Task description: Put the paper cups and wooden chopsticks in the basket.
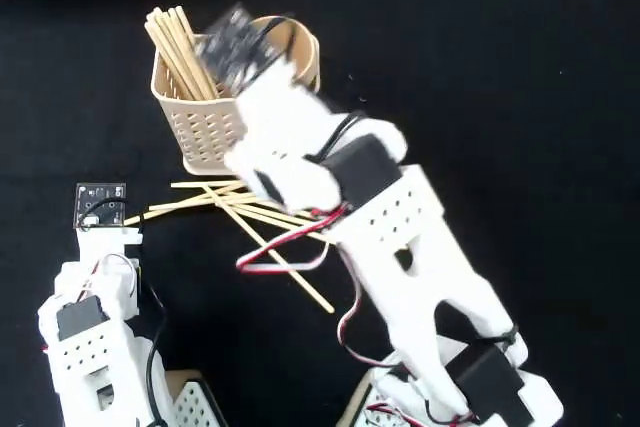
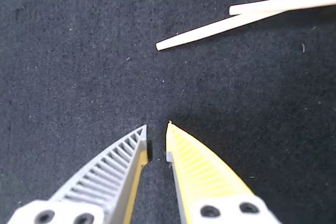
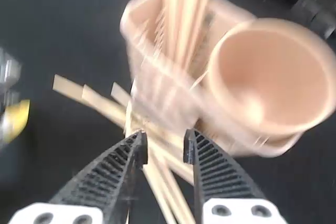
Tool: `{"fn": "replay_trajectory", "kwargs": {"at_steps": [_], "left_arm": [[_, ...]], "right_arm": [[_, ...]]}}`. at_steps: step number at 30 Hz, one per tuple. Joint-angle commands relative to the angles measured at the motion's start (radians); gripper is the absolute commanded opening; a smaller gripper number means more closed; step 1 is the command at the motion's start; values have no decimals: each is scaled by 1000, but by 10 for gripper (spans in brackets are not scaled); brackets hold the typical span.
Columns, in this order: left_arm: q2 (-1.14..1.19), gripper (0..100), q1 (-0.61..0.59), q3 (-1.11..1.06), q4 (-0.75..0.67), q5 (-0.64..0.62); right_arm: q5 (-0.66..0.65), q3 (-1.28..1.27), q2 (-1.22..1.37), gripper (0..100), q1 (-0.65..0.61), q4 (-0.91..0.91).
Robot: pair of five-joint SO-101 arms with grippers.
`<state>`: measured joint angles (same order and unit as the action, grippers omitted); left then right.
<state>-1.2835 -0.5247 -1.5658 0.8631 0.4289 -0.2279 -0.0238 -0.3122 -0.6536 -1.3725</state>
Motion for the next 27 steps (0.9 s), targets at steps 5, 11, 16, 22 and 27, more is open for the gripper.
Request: {"fn": "replay_trajectory", "kwargs": {"at_steps": [5, 11, 16, 22, 27], "left_arm": [[3, 83, 5, 2, -21, 0], [3, 83, 5, 2, -21, 0], [3, 83, 5, 2, -21, 0], [3, 83, 5, 2, -21, 0], [3, 83, 5, 2, -21, 0]], "right_arm": [[-140, -424, -39, 252, -32, 60], [-199, -763, -33, 325, -34, 408], [-195, -863, -8, 325, -37, 568], [-193, -777, 205, 325, -32, 586], [-192, -705, 305, 325, -32, 578]]}}
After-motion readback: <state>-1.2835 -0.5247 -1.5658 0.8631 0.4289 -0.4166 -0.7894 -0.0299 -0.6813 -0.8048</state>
